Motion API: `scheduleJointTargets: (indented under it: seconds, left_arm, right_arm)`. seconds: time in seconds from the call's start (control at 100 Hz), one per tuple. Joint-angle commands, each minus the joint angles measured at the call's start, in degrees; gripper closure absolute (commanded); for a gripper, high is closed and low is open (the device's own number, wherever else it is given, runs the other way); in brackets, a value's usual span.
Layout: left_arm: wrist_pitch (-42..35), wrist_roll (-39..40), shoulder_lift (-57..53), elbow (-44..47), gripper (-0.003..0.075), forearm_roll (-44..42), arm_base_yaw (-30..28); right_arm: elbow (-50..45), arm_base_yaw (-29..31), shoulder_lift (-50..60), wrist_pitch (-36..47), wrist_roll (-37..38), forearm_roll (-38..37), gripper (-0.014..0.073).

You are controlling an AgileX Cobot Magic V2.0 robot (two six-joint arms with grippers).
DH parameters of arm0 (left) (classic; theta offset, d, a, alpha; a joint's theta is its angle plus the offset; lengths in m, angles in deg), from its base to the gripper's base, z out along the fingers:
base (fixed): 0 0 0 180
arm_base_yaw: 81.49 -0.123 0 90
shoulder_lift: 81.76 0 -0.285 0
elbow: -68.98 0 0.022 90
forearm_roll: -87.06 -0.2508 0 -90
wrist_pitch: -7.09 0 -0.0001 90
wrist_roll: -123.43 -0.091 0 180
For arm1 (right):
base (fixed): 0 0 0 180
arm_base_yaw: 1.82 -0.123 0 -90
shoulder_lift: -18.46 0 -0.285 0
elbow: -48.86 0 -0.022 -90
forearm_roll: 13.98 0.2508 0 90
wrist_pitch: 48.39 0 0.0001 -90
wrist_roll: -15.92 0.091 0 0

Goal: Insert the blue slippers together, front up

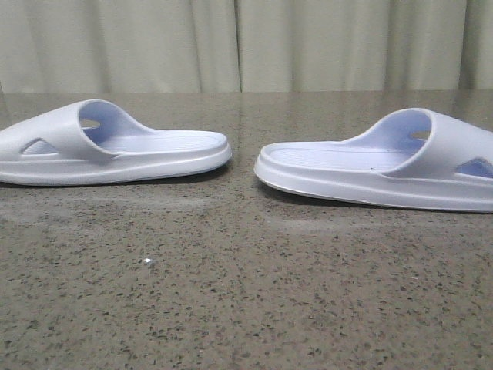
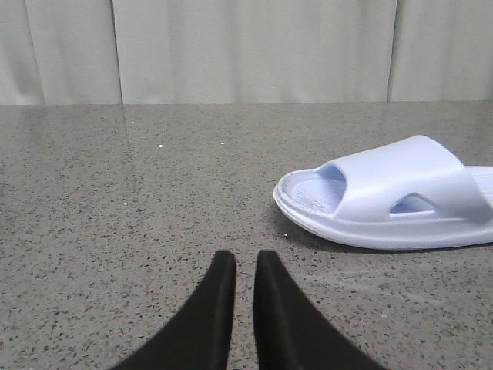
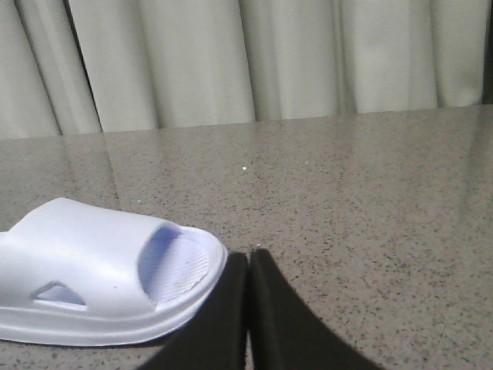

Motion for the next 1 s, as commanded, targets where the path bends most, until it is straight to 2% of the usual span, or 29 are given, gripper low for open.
scheduleJointTargets:
  seconds: [0.0,0.87,0.99]
  left_arm:
    - [-4.7,0.4,-1.7,0.6,0.0704,0.0,0.4]
    - [-4.9,0.4,-1.7,0.6,0.0704,0.0,0.4]
    - [-5.1,0.4,-1.7,0.6,0.0704,0.0,0.4]
  right_arm:
    - [-1.1,0.4,1.2,4.7,0.2,-0.2,0.0666]
    - [-1.1,0.4,1.2,4.7,0.2,-0.2,0.0666]
    - [-1.1,0.4,1.2,6.8,0.2,-0.2,0.0666]
